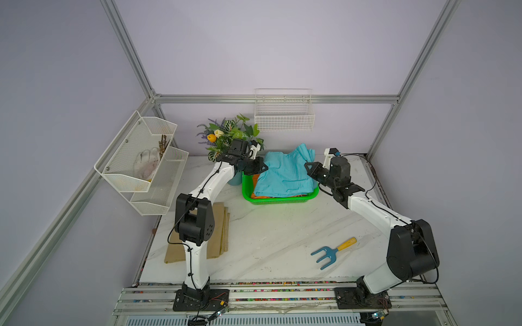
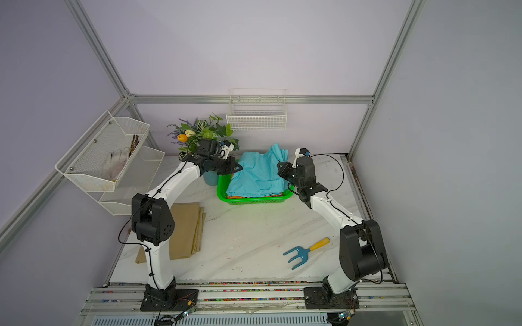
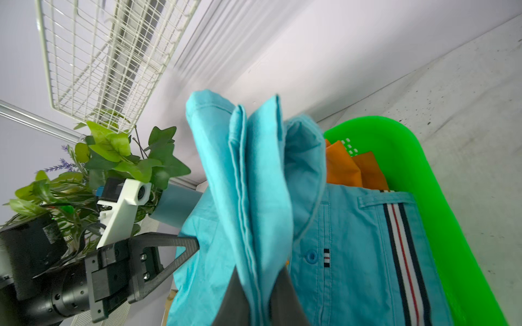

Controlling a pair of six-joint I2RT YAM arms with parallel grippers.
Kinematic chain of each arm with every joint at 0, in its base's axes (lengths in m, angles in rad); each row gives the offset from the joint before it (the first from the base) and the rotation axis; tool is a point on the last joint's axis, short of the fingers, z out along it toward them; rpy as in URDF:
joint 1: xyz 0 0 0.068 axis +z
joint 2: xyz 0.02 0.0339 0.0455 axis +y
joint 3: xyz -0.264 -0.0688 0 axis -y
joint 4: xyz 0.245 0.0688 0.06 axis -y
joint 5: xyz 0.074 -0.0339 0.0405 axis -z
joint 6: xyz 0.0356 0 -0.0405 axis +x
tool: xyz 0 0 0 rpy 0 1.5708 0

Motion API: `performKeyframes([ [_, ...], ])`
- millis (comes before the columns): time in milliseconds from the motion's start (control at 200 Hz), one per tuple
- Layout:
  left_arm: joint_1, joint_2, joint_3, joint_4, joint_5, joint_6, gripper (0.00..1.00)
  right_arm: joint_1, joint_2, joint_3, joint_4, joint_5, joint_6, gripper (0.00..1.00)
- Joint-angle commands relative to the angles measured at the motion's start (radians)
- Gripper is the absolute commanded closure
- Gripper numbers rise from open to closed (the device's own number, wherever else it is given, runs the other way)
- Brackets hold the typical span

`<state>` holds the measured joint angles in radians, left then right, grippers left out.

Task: Put the folded long pants in the basket
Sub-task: Place the long pant in the basket.

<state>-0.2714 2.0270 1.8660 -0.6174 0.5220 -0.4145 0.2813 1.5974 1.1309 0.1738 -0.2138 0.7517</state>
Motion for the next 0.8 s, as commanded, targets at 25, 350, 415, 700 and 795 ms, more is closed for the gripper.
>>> performKeyframes([
  [25,0.050,-0.056,-0.025,0.028,-0.086,0.051,1.00,0.004,0.051,0.018,0.047,0.007,0.000,1.00],
  [350,0.049,-0.074,-0.234,0.088,-0.106,0.004,1.00,0.003,0.179,0.053,-0.118,-0.001,0.008,0.98],
  [415,0.049,-0.072,-0.254,0.099,-0.110,-0.006,0.98,0.002,0.194,0.064,-0.142,0.007,0.007,0.83],
  [700,0.049,-0.046,-0.214,0.061,-0.103,-0.018,0.59,-0.002,0.257,0.274,-0.389,0.037,-0.106,0.40],
  [795,0.049,-0.070,-0.209,0.056,-0.105,-0.028,0.27,-0.003,0.204,0.313,-0.457,0.081,-0.164,0.36],
])
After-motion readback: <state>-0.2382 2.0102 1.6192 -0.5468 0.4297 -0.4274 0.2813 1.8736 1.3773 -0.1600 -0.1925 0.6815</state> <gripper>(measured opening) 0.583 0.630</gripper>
